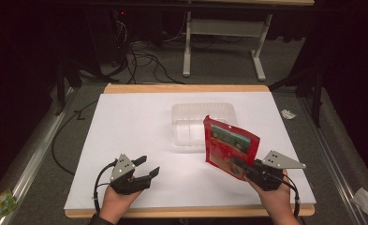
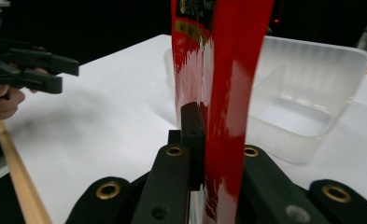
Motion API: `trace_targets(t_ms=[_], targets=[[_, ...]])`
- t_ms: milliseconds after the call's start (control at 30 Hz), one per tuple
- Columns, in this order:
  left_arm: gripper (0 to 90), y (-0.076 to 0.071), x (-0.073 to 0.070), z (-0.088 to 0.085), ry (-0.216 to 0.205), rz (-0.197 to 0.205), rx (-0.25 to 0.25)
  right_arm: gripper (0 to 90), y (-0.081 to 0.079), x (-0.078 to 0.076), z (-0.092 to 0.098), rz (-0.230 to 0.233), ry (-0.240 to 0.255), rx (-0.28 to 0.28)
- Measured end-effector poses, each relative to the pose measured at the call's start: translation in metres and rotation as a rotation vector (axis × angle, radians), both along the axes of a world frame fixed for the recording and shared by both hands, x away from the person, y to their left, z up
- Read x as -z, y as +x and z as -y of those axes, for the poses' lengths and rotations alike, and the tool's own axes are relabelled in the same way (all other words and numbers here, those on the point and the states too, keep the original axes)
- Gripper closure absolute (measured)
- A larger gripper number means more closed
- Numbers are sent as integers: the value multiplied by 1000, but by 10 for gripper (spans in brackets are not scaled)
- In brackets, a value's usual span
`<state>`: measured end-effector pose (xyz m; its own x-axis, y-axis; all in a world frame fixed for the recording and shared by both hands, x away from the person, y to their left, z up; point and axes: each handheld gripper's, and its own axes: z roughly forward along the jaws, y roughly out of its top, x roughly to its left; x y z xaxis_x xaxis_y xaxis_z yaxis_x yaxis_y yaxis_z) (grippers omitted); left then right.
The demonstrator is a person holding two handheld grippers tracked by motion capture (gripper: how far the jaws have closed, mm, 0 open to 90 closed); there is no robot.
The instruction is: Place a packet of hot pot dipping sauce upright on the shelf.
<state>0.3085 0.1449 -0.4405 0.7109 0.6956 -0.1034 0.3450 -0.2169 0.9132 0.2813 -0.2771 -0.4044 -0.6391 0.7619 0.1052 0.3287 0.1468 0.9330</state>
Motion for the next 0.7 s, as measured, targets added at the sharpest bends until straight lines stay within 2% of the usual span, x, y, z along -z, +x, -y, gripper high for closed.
trace_targets(t_ms=[133,200,233,267,367,533,700], targets=[[349,0,0,2,3,6,12,888,1,-2,7,8,10,28],[342,0,0,2,18,19,19,888,2,-5,14,17,18,61],[340,0,0,2,18,19,19,888,2,-5,14,17,18,61],[339,0,-1,1,20,23,19,888,2,-7,18,20,22,89],[337,1,-1,-1,18,23,16,889,3,-11,22,21,41,118],[336,1,-1,-6,7,21,6,888,6,-18,26,39,40,157],[336,0,-1,-4,15,24,20,888,13,-25,28,50,47,186]])
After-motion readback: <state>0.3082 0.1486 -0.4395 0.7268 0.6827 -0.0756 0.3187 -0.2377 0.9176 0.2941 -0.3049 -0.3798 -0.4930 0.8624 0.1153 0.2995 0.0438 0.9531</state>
